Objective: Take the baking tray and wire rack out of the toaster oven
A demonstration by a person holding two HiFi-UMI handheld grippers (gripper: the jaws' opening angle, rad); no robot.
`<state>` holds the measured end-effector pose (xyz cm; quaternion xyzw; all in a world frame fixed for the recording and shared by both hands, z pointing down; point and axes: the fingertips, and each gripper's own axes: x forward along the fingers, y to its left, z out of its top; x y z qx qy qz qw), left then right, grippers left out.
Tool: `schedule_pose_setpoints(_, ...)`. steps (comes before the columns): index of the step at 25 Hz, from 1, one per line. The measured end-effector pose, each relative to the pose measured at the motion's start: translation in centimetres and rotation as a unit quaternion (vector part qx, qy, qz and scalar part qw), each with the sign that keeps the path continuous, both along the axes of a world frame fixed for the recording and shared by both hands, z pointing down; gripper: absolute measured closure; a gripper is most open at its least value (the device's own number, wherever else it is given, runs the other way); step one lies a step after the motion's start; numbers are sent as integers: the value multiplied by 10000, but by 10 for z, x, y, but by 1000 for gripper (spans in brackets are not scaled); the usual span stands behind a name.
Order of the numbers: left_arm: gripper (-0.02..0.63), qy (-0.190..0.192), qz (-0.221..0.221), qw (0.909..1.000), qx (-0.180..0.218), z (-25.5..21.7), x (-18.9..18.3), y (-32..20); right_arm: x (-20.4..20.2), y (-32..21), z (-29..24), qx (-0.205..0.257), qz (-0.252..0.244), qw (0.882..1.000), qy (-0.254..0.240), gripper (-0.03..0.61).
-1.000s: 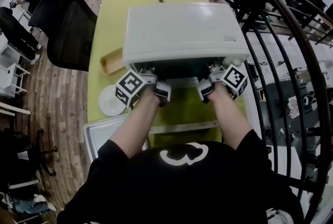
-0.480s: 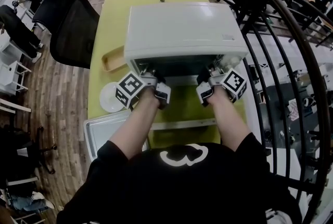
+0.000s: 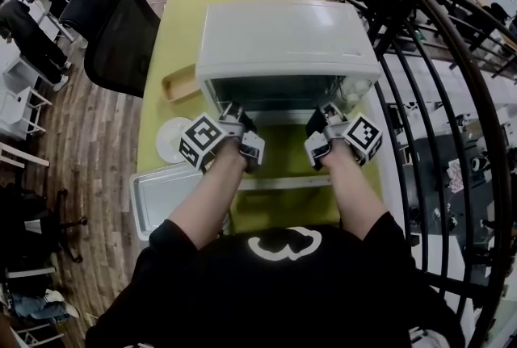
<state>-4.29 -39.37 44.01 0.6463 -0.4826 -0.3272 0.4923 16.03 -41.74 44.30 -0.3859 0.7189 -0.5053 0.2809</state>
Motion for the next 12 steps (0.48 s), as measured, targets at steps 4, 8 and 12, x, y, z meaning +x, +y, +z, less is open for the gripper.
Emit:
schedule_pose_setpoints(4, 574, -11, -14, 10000, 9, 0, 3, 13, 3, 12, -1, 20, -40, 10000, -49, 529)
schedule_pose_setpoints(8, 574, -7, -27, 10000, 6, 1, 2, 34, 3, 34, 1, 10, -66, 9999, -77, 529)
schedule_pose_setpoints(12, 574, -21, -32, 10000, 16, 5, 4, 75, 5, 75, 5, 39, -78, 9999, -120, 529)
